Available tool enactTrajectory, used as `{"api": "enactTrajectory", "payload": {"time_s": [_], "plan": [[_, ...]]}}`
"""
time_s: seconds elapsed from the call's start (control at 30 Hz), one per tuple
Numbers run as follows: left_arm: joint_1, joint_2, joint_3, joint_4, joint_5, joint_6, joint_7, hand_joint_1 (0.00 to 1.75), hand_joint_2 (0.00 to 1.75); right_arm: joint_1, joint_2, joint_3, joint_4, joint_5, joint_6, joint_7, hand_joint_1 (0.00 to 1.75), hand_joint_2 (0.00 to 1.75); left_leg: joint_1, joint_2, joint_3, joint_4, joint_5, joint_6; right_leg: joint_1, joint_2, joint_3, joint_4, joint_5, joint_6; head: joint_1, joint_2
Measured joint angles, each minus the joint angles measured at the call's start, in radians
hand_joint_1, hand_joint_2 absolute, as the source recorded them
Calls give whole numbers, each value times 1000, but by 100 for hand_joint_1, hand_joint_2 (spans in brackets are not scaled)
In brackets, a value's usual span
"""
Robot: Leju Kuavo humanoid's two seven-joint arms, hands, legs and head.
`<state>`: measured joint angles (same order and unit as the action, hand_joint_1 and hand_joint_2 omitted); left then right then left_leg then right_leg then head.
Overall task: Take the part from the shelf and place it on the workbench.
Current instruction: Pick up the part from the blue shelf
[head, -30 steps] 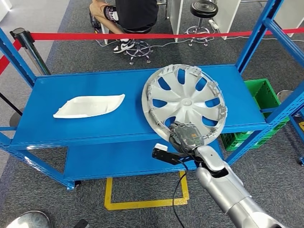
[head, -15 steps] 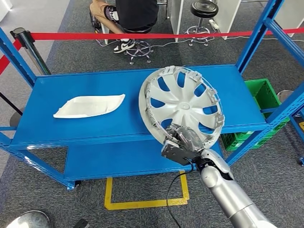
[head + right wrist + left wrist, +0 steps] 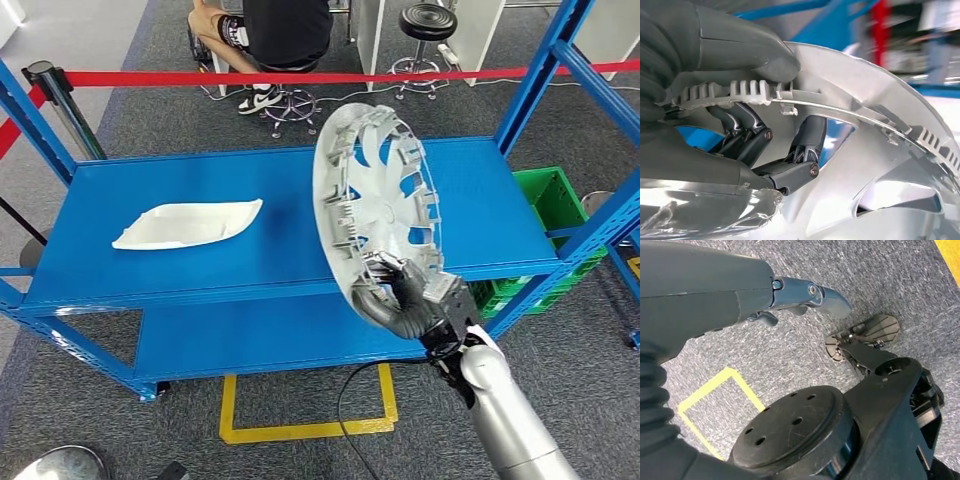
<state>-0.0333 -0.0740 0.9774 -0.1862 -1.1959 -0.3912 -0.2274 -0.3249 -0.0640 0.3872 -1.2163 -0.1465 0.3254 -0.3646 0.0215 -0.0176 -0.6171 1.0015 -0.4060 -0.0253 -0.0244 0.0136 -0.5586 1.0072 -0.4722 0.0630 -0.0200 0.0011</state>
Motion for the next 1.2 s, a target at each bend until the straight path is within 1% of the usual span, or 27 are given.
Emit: {"api": "enactTrajectory", "payload": {"time_s": [0.23, 0.37, 0.57, 0.67, 0.73, 0.83, 0.9, 1.0, 1.1, 1.2], "plan": [[0, 6, 7, 0, 16, -12, 4, 0, 175, 56, 0, -33, -88, -196, 61, -6, 175, 175, 0, 0, 1, 0, 0, 0, 0, 0, 2, 0, 0, 0, 0, 0], [-1, 7, 12, 0, 22, -12, 6, 0, 175, 86, 0, -41, -130, -220, 66, -6, 175, 175, 0, 0, 1, 0, -1, -1, 1, 0, 4, 0, 0, 0, 0, 0], [-1, 8, 14, 0, 24, -12, 7, 0, 175, 103, 0, -44, -154, -233, 71, -7, 175, 175, 1, 0, 1, 0, -1, -1, 1, 0, 2, 0, -2, -1, 0, 0], [-1, 8, 20, 0, 30, -5, -14, 0, 175, 121, 0, -52, -172, -274, 83, -17, 175, 175, 0, 0, 1, 0, -1, -1, 1, -1, 2, 0, -2, -1, 0, 0], [-2, 6, 27, 0, 43, 24, -47, 0, 175, 150, 1, -62, -202, -313, 91, -24, 175, 175, 0, 0, 0, 0, -1, -1, 1, -1, 3, 0, -2, -1, 0, 0], [-6, -27, 47, 0, 75, 136, -63, 0, 175, 212, 3, -88, -263, -388, 122, -35, 175, 175, 0, 0, -1, 0, -1, 0, 0, -2, 6, 0, -2, -1, 0, 0], [-12, -60, 64, 0, 84, 190, -43, 0, 175, 251, 4, -115, -303, -422, 156, -37, 175, 175, -1, -1, -2, 0, -1, 0, -1, -2, 7, 0, -2, -1, 0, 0], [-21, -90, 81, 0, 93, 209, 8, 0, 175, 290, 14, -148, -362, -439, 189, -35, 175, 175, -4, -1, -3, 2, -5, 4, -4, -1, 7, -2, -1, 2, 0, 0], [-25, -99, 97, 0, 96, 201, 57, 0, 175, 319, 28, -164, -418, -452, 205, -37, 175, 175, -9, -1, -4, 4, -7, 9, -9, -2, 7, -3, -2, 7, 0, 0], [-26, -98, 103, 0, 80, 196, 79, 0, 175, 338, 39, -178, -486, -457, 210, -40, 175, 175, -14, 0, -3, 0, -9, 18, -15, -1, 9, -9, -1, 16, -1, 0]]}}
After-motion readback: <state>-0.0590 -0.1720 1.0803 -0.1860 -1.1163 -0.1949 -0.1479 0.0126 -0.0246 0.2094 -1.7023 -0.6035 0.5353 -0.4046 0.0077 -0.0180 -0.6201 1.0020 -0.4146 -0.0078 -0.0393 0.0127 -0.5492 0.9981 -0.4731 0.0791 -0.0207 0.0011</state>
